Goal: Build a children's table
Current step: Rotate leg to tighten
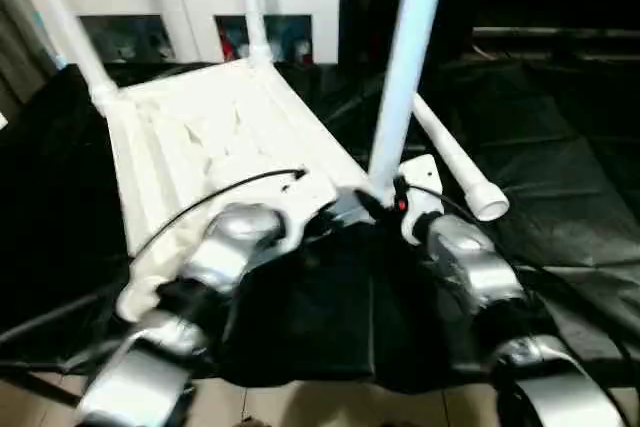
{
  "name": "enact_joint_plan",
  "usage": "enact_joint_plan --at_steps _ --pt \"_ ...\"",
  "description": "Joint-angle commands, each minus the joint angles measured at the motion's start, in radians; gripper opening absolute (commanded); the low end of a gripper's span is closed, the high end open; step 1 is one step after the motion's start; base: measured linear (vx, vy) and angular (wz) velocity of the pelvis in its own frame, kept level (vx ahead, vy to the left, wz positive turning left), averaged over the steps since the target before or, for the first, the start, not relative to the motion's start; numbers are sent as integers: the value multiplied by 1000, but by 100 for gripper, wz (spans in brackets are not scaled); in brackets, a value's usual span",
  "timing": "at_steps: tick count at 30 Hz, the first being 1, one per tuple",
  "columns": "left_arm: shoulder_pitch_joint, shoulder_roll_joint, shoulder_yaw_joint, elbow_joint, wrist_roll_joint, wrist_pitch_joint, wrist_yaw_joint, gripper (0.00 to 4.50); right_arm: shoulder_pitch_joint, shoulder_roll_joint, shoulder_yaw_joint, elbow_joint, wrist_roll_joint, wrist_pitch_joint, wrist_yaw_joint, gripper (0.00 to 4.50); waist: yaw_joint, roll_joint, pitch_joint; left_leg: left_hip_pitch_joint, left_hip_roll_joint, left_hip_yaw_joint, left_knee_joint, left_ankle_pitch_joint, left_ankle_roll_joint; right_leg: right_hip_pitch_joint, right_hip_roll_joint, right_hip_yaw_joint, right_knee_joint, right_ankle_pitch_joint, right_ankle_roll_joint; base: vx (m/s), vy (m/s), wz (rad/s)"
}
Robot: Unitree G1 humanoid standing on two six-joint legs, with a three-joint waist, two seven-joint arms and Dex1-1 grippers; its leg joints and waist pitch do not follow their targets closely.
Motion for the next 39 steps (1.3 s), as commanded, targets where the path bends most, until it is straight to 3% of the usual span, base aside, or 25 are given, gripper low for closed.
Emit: enact_joint_plan --at_steps 1,2,3,6,12,13,15,17,19,20,24,28,34,37,39 --pt "-14 -59 3 6 -29 -25 39 0 22 60 26 50 13 25 26 274 -5 -13 -62 13 34 -20 -80 -311 32 32 -58 39 -94 -499 -129 0 0 0" --pt "-14 -62 0 8 -28 -28 37 0 22 66 24 45 20 21 37 330 -2 -14 -62 11 34 -20 -80 -311 43 33 -60 42 -92 -482 -136 0 0 0" --pt "-12 -62 0 6 -30 -33 27 0 24 69 23 31 27 15 61 344 -2 -11 -63 9 34 -20 -81 -307 45 35 -61 43 -90 -472 -139 0 0 0" --pt "7 -37 -5 -17 -37 -45 -28 0 31 48 41 -10 20 -3 125 364 -1 -14 -64 5 35 -20 -81 -300 56 39 -63 44 -87 -455 -146 0 0 0" --pt "73 69 -28 -91 -56 -94 -214 0 54 -79 109 -96 4 -39 354 364 7 -17 -70 -4 38 -18 -77 -227 83 48 -65 46 -74 -371 -173 0 0 0" --pt "85 92 -35 -110 -61 -101 -254 0 59 -104 121 -113 2 -47 398 364 6 -20 -71 -11 39 -17 -75 -212 91 51 -65 45 -69 -350 -181 0 0 0" --pt "101 125 -44 -131 -62 -113 -298 0 66 -133 130 -134 3 -54 448 364 9 -16 -73 -4 42 -12 -72 -196 97 45 -63 46 -69 -337 -189 0 0 0" --pt "122 171 -51 -159 -67 -124 -360 0 73 -172 138 -157 -4 -73 500 364 12 -13 -77 -7 44 -13 -70 -150 100 47 -60 45 -58 -270 -209 0 0 0" --pt "142 209 -53 -186 -79 -129 -419 0 75 -197 138 -165 -2 -89 541 364 15 -11 -76 -3 49 -11 -70 -154 103 42 -60 47 -51 -228 -232 0 0 0" --pt "151 226 -53 -199 -86 -131 -445 0 74 -207 136 -168 2 -94 561 364 14 -11 -77 -9 49 -12 -70 -147 102 46 -59 46 -45 -210 -237 0 0 0" --pt "176 274 -48 -237 -104 -133 -506 0 75 -232 131 -187 34 -89 626 364 8 -14 -78 -8 49 -9 -69 -141 113 46 -56 47 -37 -153 -261 0 0 0" --pt "180 285 -40 -240 -106 -136 -511 0 81 -241 141 -201 50 -78 670 350 10 -19 -78 -8 47 -5 -64 -127 120 45 -58 50 -37 -152 -264 0 0 0" --pt "177 268 -29 -239 -109 -126 -472 0 96 -219 141 -203 57 -69 683 290 12 -19 -78 -10 46 -5 -63 -123 116 44 -57 50 -37 -177 -254 0 0 0" --pt "162 239 -20 -210 -95 -118 -405 0 104 -198 136 -196 49 -54 627 277 10 -18 -76 -8 46 -4 -64 -136 107 41 -56 51 -41 -197 -249 0 0 0" --pt "136 201 -7 -163 -75 -111 -315 0 95 -165 118 -150 22 -36 493 274 7 -18 -71 -7 43 -4 -67 -168 86 39 -57 52 -52 -262 -230 0 0 0"
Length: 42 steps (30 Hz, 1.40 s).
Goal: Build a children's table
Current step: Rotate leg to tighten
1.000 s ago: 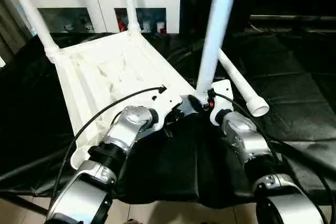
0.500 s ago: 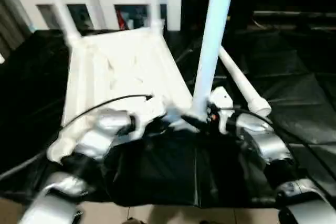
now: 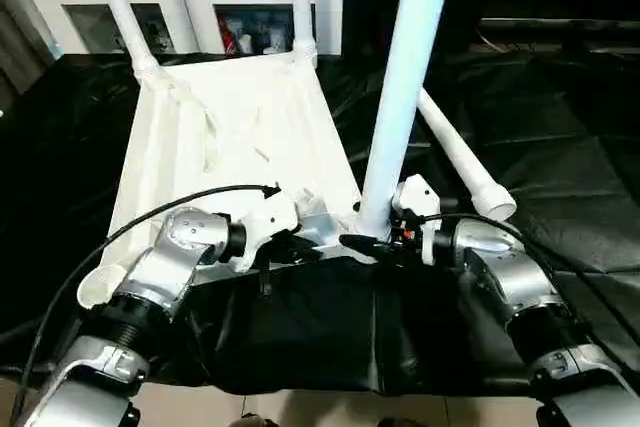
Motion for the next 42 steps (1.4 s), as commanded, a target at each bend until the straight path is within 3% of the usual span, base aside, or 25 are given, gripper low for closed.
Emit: enact_joint_plan --at_steps 1,3,8,9,10,11,12,13,14,15,16,18,23,26,28,32,33,36,42 --pt "-7 -34 13 47 4 11 83 0 -4 20 -26 29 -22 25 -110 274 -1 -17 -71 8 36 -14 -67 -179 71 56 -59 50 -64 -287 -220 0 0 0" --pt "-35 -75 22 87 14 26 153 0 -20 57 -53 89 -41 46 -260 273 -4 -18 -67 14 32 -15 -71 -222 39 54 -60 49 -78 -396 -188 0 0 0" --pt "-95 -166 31 162 32 48 286 0 -51 122 -89 179 -55 78 -482 273 -6 -16 -65 18 30 -20 -74 -269 31 53 -61 46 -89 -482 -146 0 0 0" --pt "-95 -166 31 162 32 48 286 0 -51 122 -89 179 -55 78 -482 273 -8 -15 -63 21 29 -17 -74 -271 30 48 -60 47 -94 -491 -141 0 0 0" --pt "-124 -213 35 196 36 54 339 0 -66 158 -91 212 -65 82 -553 273 -8 -8 -63 27 30 -18 -73 -282 24 43 -60 47 -95 -498 -143 0 0 0" --pt "-143 -245 38 218 38 56 370 0 -74 182 -88 229 -72 79 -589 273 -8 -11 -64 35 27 -18 -72 -301 15 41 -59 45 -101 -520 -140 0 0 0" --pt "-149 -255 38 225 39 56 379 0 -77 190 -87 233 -74 78 -599 273 -7 -13 -66 31 28 -20 -74 -294 16 47 -60 44 -100 -507 -138 0 0 0" --pt "-153 -262 39 230 39 56 386 0 -78 195 -86 236 -76 77 -605 308 -6 -14 -67 27 28 -20 -76 -287 22 50 -60 44 -98 -493 -138 0 0 0" --pt "-160 -275 34 237 39 47 383 0 -76 218 -97 214 -39 69 -549 342 -5 -10 -69 25 29 -19 -76 -280 40 52 -60 45 -97 -459 -142 0 0 0" --pt "-162 -277 32 239 39 42 379 0 -75 224 -105 203 -23 69 -528 342 -4 -11 -70 24 30 -20 -76 -276 42 52 -61 45 -95 -445 -146 0 0 0" --pt "-159 -272 30 235 37 37 365 0 -75 222 -110 191 -10 64 -501 345 -2 -7 -72 21 31 -20 -76 -268 50 56 -62 46 -90 -416 -156 0 0 0" --pt "-154 -263 28 230 38 26 346 0 -77 214 -112 182 -9 53 -484 368 -3 -8 -74 17 32 -20 -76 -258 58 58 -61 45 -86 -387 -166 0 0 0" --pt "-111 -204 20 188 21 -6 228 0 -54 140 -75 113 1 30 -317 368 1 -9 -78 10 31 -19 -72 -227 76 66 -63 45 -80 -339 -184 0 0 0" --pt "-71 -140 6 139 13 -22 127 0 -15 64 -32 34 5 18 -154 368 2 -12 -78 9 34 -15 -70 -205 97 65 -61 45 -76 -310 -192 0 0 0" --pt "-56 -112 -1 122 9 -35 86 0 -2 35 -20 6 8 15 -97 368 5 -7 -81 7 37 -15 -68 -179 105 66 -60 45 -70 -279 -199 0 0 0" --pt "-28 -55 -5 85 -7 -48 4 0 13 -19 -13 -40 27 22 3 368 4 -8 -81 5 39 -14 -66 -157 112 62 -57 44 -61 -230 -223 0 0 0" --pt "-13 -25 -6 66 -14 -57 -38 0 17 -44 -15 -60 38 28 52 368 5 -12 -81 5 40 -13 -66 -161 116 62 -57 44 -60 -226 -226 0 0 0" --pt "11 27 4 30 -36 -64 -106 0 17 -81 -25 -86 64 39 117 368 4 -9 -81 6 43 -12 -66 -165 121 59 -57 45 -57 -221 -229 0 0 0" --pt "22 46 9 14 -44 -57 -128 0 16 -91 -12 -81 58 34 148 322 5 -14 -81 3 40 -12 -64 -137 114 60 -58 46 -53 -198 -238 0 0 0"
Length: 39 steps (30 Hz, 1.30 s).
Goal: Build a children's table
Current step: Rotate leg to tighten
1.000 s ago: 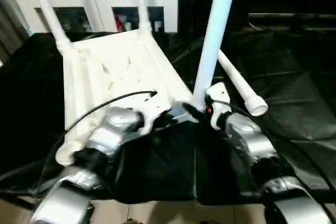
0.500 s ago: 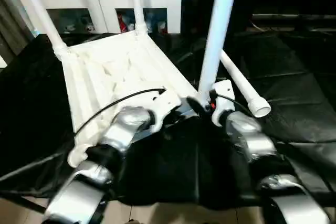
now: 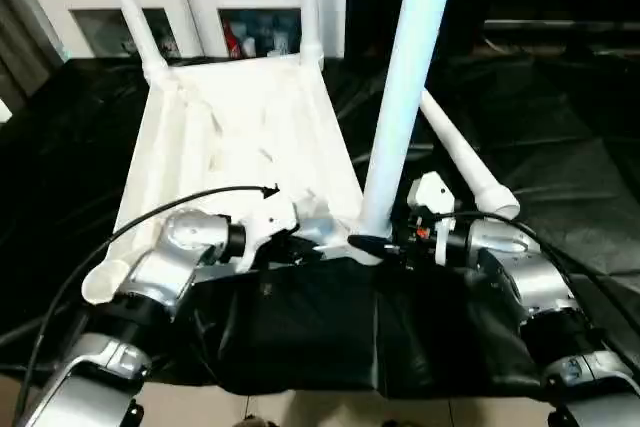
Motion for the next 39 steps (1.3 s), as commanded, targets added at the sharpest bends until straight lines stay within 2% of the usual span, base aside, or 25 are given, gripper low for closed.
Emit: enact_joint_plan --at_steps 1,6,9,10,11,13,14,16,18,19,20,21,25,26,28,29,33,35,36,39 --pt "17 14 1 -19 -10 -2 -46 0 -9 -24 -13 -8 2 -4 -5 310 5 -23 -75 7 39 -14 -62 -137 112 58 -58 48 -47 -199 -240 0 0 0" --pt "10 -14 5 -12 -13 13 8 0 17 3 0 -31 -7 15 -27 278 5 -23 -74 7 38 -13 -60 -126 115 58 -57 48 -47 -198 -236 0 0 0" --pt "-20 -58 12 38 15 34 113 0 18 44 -14 4 -40 21 -158 275 1 -23 -71 7 37 -13 -62 -140 105 56 -57 49 -52 -227 -230 0 0 0" --pt "-33 -76 16 61 27 37 157 0 12 62 -23 27 -54 24 -221 275 -1 -23 -67 9 35 -15 -65 -167 82 53 -58 50 -60 -286 -214 0 0 0" --pt "-48 -98 20 82 35 39 198 0 4 81 -31 54 -69 27 -291 274 -3 -25 -66 11 34 -14 -65 -180 74 53 -58 50 -64 -311 -206 0 0 0" --pt "-71 -134 23 112 47 43 260 0 -9 111 -45 94 -88 33 -393 274 -7 -24 -60 15 30 -18 -70 -228 45 53 -60 48 -76 -419 -172 0 0 0" --pt "-86 -160 24 129 52 49 299 0 -18 132 -57 118 -93 42 -458 274 -8 -25 -60 16 29 -18 -69 -235 43 52 -60 48 -79 -437 -162 0 0 0" --pt "-114 -208 29 160 58 66 367 0 -38 172 -86 158 -88 65 -567 274 -10 -19 -59 23 27 -19 -71 -261 36 47 -59 48 -87 -481 -144 0 0 0" --pt "-135 -243 34 182 60 76 414 0 -53 202 -107 184 -81 78 -636 274 -12 -21 -60 21 27 -20 -72 -258 35 47 -58 47 -88 -474 -139 0 0 0" --pt "-150 -269 36 199 62 82 447 0 -64 225 -118 201 -77 83 -678 274 -12 -13 -61 21 27 -20 -71 -259 38 46 -59 48 -88 -468 -141 0 0 0" --pt "-163 -294 36 214 67 82 472 0 -74 249 -114 215 -86 77 -708 274 -12 -17 -63 20 26 -20 -72 -255 38 48 -56 47 -86 -439 -148 0 0 0" --pt "-169 -306 35 220 70 82 481 0 -79 260 -108 221 -95 72 -718 274 -11 -12 -63 21 27 -20 -72 -251 39 47 -57 47 -86 -429 -151 0 0 0" --pt "-176 -327 29 234 77 68 480 0 -76 285 -96 208 -80 52 -665 274 -7 -15 -67 17 28 -18 -70 -236 65 52 -59 48 -81 -365 -168 0 0 0" --pt "-176 -328 27 235 78 65 477 0 -74 288 -99 201 -68 53 -652 343 -7 -14 -68 14 28 -18 -70 -223 76 55 -59 48 -78 -348 -175 0 0 0" --pt "-160 -307 19 216 73 60 432 0 -66 265 -94 169 -58 45 -587 343 -7 -14 -67 13 27 -18 -70 -233 82 55 -59 47 -80 -358 -174 0 0 0" --pt "-150 -293 14 203 69 56 404 0 -61 246 -83 153 -61 39 -549 370 -5 -15 -67 13 28 -18 -71 -237 85 57 -59 46 -81 -370 -167 0 0 0" --pt "-108 -237 2 154 56 45 290 0 -25 162 -34 80 -60 29 -370 370 -3 -14 -69 9 32 -19 -70 -215 99 59 -59 46 -74 -328 -178 0 0 0" --pt "-99 -225 0 142 52 43 267 0 -19 148 -31 67 -55 29 -344 370 -4 -16 -68 7 31 -18 -70 -210 104 60 -60 46 -74 -332 -181 0 0 0" --pt "-74 -185 -5 110 41 35 202 0 -9 99 -27 36 -43 21 -268 370 -3 -14 -67 8 32 -17 -70 -207 103 59 -60 46 -76 -343 -180 0 0 0" --pt "-55 -151 -6 91 36 19 155 0 -3 60 -31 11 -29 21 -198 370 0 -13 -70 10 35 -17 -68 -196 105 59 -59 46 -73 -323 -188 0 0 0"
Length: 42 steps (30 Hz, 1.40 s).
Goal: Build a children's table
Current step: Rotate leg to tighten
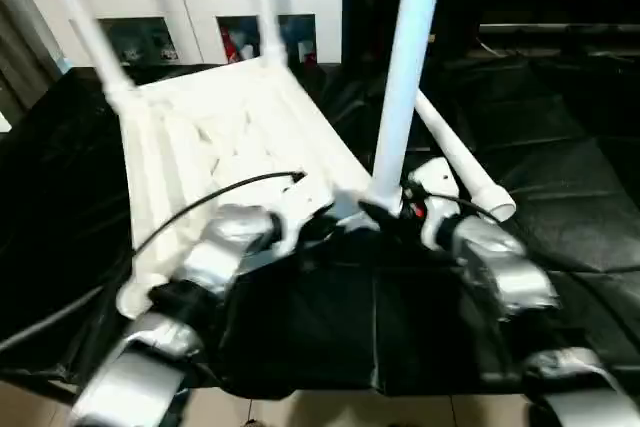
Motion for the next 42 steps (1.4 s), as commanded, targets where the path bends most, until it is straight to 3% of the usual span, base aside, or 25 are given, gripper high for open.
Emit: enact_joint_plan --at_steps 1,6,9,19,22,24,25,27,28,30,32,35,37,39,42 --pt "28 16 -17 -25 -31 -42 -74 0 2 -15 26 -47 27 9 105 370 4 -23 -63 2 38 -16 -66 -191 112 50 -58 46 -67 -301 -198 0 0 0" --pt "69 80 -21 -90 -49 -40 -162 0 7 -68 26 -74 44 14 208 370 4 -24 -63 3 40 -15 -67 -194 109 49 -59 46 -62 -283 -213 0 0 0" --pt "81 98 -21 -109 -52 -32 -181 0 7 -77 30 -75 50 20 221 335 4 -25 -61 3 40 -15 -68 -196 101 49 -59 47 -64 -297 -212 0 0 0" --pt "84 76 -12 -111 -44 -11 -128 0 38 -49 57 -87 33 24 218 270 4 -27 -60 4 40 -15 -68 -185 94 48 -60 48 -63 -293 -209 0 0 0" --pt "24 7 10 -26 -14 5 25 0 14 17 25 -4 -4 61 6 267 -1 -24 -56 7 36 -16 -71 -214 80 42 -57 48 -72 -344 -198 0 0 0" --pt "-9 -31 19 20 0 12 103 0 -3 51 9 50 -25 74 -109 267 -7 -24 -52 8 32 -19 -74 -251 51 44 -60 46 -79 -424 -175 0 0 0" --pt "-21 -45 22 36 5 14 132 0 -10 64 2 71 -33 79 -154 266 -10 -26 -49 15 32 -19 -75 -279 38 38 -59 46 -89 -472 -158 0 0 0" --pt "-41 -76 27 61 9 23 181 0 -24 92 -20 105 -32 91 -237 266 -14 -27 -48 17 27 -20 -76 -301 34 37 -60 45 -97 -526 -136 0 0 0" --pt "-73 -126 35 98 12 40 249 0 -45 141 -61 153 -16 111 -359 266 -17 -24 -50 19 25 -20 -74 -300 32 34 -61 45 -101 -542 -125 0 0 0" --pt "-94 -160 35 120 15 47 288 0 -61 180 -90 182 1 121 -444 266 -18 -22 -53 18 26 -22 -75 -292 33 36 -60 44 -101 -530 -121 0 0 0" --pt "-116 -192 35 145 17 43 311 0 -79 219 -81 203 -12 95 -480 266 -17 -13 -54 15 26 -23 -75 -293 41 37 -60 43 -98 -495 -129 0 0 0" --pt "-125 -199 31 164 23 28 306 0 -89 243 -86 203 5 80 -435 266 -15 -12 -58 13 26 -22 -75 -292 54 41 -59 43 -95 -452 -141 0 0 0" --pt "-117 -188 24 155 23 16 280 0 -88 241 -89 178 20 84 -393 335 -15 -14 -58 11 27 -22 -76 -296 60 43 -59 43 -94 -440 -147 0 0 0" --pt "-110 -178 19 149 23 8 260 0 -87 232 -80 166 16 78 -368 335 -16 -13 -59 8 28 -23 -77 -294 65 46 -60 43 -91 -428 -152 0 0 0" --pt "-94 -152 14 145 24 -8 221 0 -76 193 -45 138 -5 63 -304 375 -15 -13 -61 8 28 -23 -75 -287 66 46 -60 42 -91 -416 -159 0 0 0"
